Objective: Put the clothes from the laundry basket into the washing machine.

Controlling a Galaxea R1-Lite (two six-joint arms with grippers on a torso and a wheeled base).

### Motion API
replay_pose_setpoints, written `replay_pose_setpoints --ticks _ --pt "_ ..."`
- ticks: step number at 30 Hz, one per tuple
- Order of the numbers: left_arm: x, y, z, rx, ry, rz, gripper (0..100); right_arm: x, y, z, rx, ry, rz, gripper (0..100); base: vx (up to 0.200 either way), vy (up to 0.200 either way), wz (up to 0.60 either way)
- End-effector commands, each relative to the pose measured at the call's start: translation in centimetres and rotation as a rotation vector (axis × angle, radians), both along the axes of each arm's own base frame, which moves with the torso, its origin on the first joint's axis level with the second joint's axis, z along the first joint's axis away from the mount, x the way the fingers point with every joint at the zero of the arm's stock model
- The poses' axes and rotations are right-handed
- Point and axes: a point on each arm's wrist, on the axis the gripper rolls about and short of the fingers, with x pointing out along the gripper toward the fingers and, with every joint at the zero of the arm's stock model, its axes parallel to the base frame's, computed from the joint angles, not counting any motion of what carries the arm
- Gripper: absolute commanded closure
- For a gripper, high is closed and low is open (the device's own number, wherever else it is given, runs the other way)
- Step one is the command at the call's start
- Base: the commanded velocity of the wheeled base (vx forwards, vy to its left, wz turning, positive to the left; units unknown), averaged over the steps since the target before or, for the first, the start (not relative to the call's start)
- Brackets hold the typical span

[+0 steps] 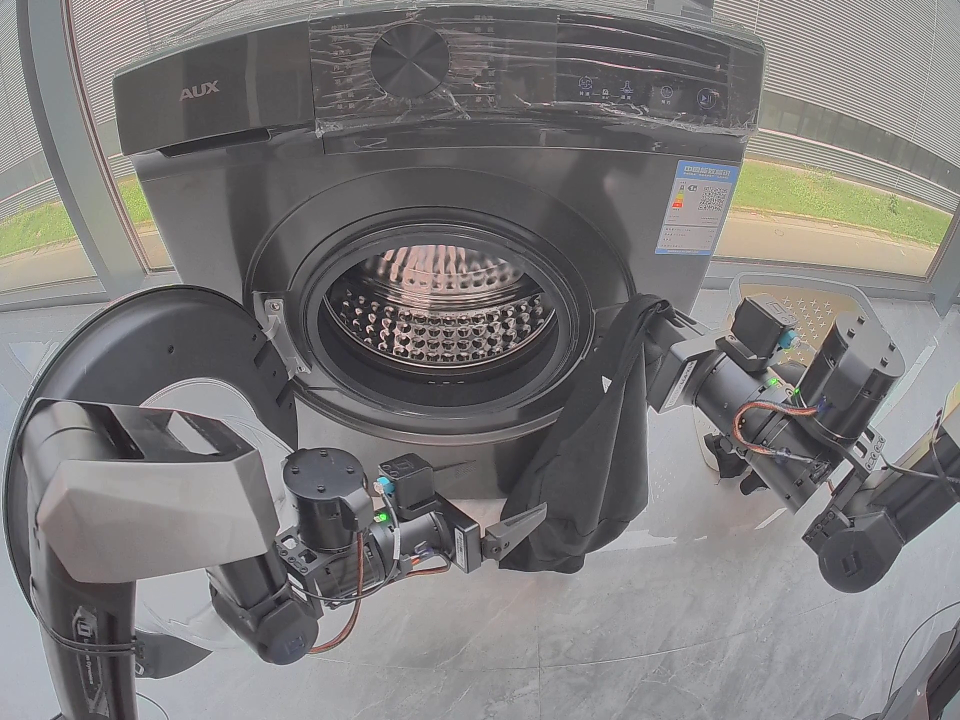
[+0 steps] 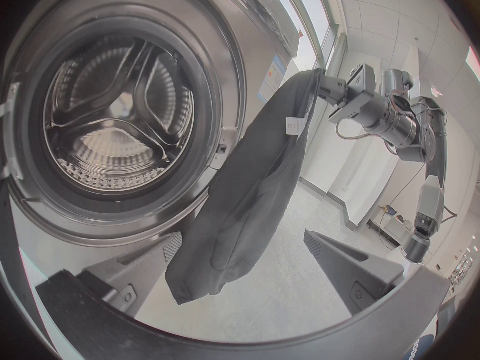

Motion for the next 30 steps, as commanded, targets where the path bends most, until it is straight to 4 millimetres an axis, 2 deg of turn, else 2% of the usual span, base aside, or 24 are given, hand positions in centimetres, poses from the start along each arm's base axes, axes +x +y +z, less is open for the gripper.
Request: replay_pose_setpoints --ticks 1,8,15,24,27,28,30 --pt "1.2 -0.8 -2.6 0.016 0.032 -0.029 0 -0.2 0.3 0.0 0.002 0.002 0.012 100 0.0 0.0 0.0" --pt "2.2 -1.4 -3.0 -0.006 0.022 -0.1 0 -0.4 0.6 -0.1 0.008 0.005 0.027 100 0.0 0.0 0.0" --pt "3.7 -2.4 -4.6 -0.012 0.009 -0.096 0 -0.7 0.9 -0.1 0.008 0.007 0.039 100 0.0 0.0 0.0" --pt "6.0 -3.8 -5.5 -0.036 -0.038 -0.049 0 -1.1 1.5 -0.2 0.019 0.013 0.065 100 0.0 0.0 0.0" --pt "6.1 -3.8 -5.6 -0.036 -0.04 -0.04 0 -1.1 1.5 -0.2 0.019 0.013 0.063 100 0.0 0.0 0.0" --pt "6.1 -3.8 -5.6 -0.038 -0.042 -0.04 100 -1.0 1.5 -0.2 0.018 0.014 0.062 100 0.0 0.0 0.0" --pt "6.0 -3.8 -5.5 -0.04 -0.043 -0.039 100 -0.9 1.3 -0.3 0.016 0.017 0.056 100 0.0 0.0 0.0"
